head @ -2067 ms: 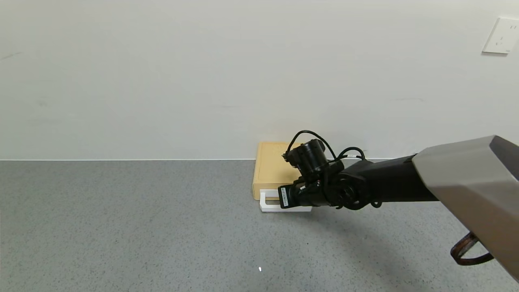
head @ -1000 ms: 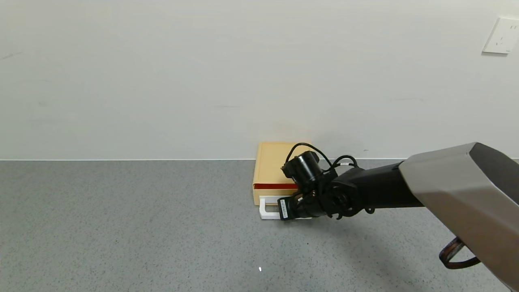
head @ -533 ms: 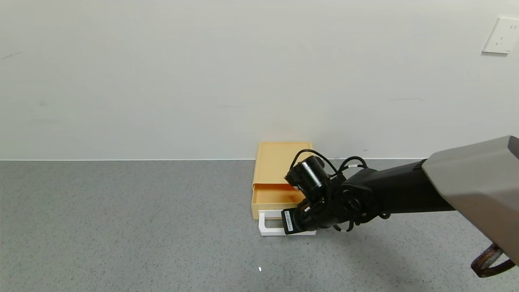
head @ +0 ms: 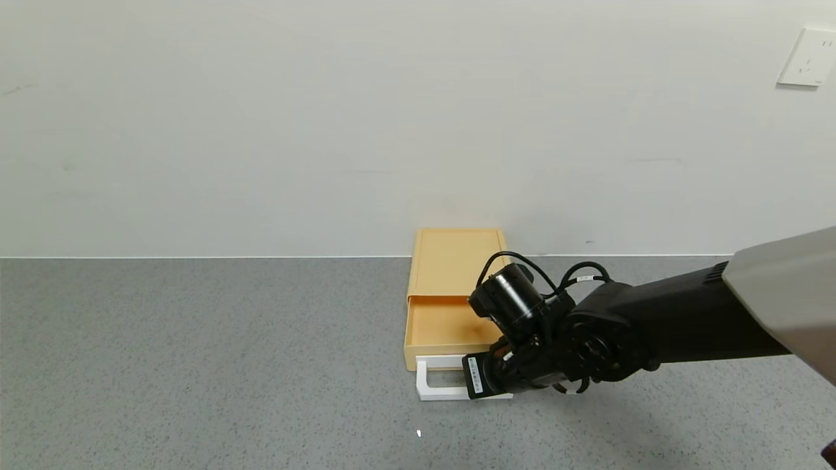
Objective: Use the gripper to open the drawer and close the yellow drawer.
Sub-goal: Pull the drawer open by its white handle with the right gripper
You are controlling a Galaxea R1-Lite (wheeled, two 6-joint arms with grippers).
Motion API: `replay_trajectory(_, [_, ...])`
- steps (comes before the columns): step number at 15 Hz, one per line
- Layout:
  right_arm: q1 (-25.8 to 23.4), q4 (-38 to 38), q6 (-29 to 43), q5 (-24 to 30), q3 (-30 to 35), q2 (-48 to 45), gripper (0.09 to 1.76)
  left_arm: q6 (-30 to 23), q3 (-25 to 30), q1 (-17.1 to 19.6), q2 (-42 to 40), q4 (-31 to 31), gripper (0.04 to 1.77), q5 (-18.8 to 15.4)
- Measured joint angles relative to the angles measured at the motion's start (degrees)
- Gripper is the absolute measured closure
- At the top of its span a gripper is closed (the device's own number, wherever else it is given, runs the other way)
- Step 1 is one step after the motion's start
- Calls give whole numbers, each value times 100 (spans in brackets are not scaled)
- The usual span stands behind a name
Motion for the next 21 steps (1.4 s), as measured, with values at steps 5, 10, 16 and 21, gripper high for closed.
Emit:
replay_trajectory(5, [132,-9,130,9,274,-168,173,-9,0,0,0,0,9,0])
replay_trajectory(10, [236,5,306,236,561,-378,173,-9,0,0,0,0,9,6])
replay_trajectory(16, [375,18,378,243,869,-557,173,-20,0,0,-2,9,9,33])
replay_trajectory(21, [424,27,382,250,946,-937,173,-17,0,0,0,9,9,33])
